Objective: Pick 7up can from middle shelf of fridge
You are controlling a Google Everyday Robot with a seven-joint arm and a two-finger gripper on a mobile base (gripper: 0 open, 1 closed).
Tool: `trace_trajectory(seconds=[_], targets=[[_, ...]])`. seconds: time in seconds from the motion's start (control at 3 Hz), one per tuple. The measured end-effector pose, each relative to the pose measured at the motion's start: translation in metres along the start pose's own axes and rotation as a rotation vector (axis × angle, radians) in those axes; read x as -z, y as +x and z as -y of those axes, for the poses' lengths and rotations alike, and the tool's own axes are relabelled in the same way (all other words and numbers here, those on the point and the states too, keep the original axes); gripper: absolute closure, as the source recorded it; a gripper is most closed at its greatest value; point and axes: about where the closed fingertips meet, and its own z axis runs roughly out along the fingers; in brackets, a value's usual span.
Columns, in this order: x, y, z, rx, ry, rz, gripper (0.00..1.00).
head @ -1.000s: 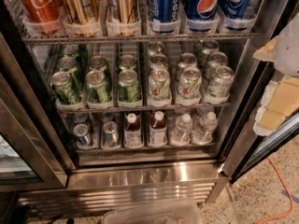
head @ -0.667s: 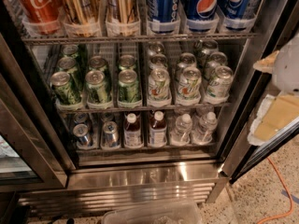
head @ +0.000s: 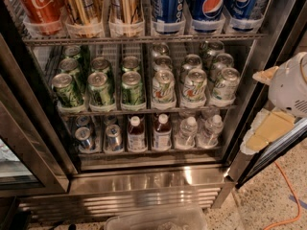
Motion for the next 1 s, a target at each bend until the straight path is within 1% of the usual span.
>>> trace_trajectory(seconds=[0.33, 0.67, 1.0], targets=[[-0.012, 0.0, -0.01, -0.016, -0.017, 0.051, 0.0], [-0.041, -0.002, -0.026, -0.1, -0.029, 0.142, 0.0], [-0.068, -0.014, -0.029, -0.183, -0.01, 0.225, 0.0]])
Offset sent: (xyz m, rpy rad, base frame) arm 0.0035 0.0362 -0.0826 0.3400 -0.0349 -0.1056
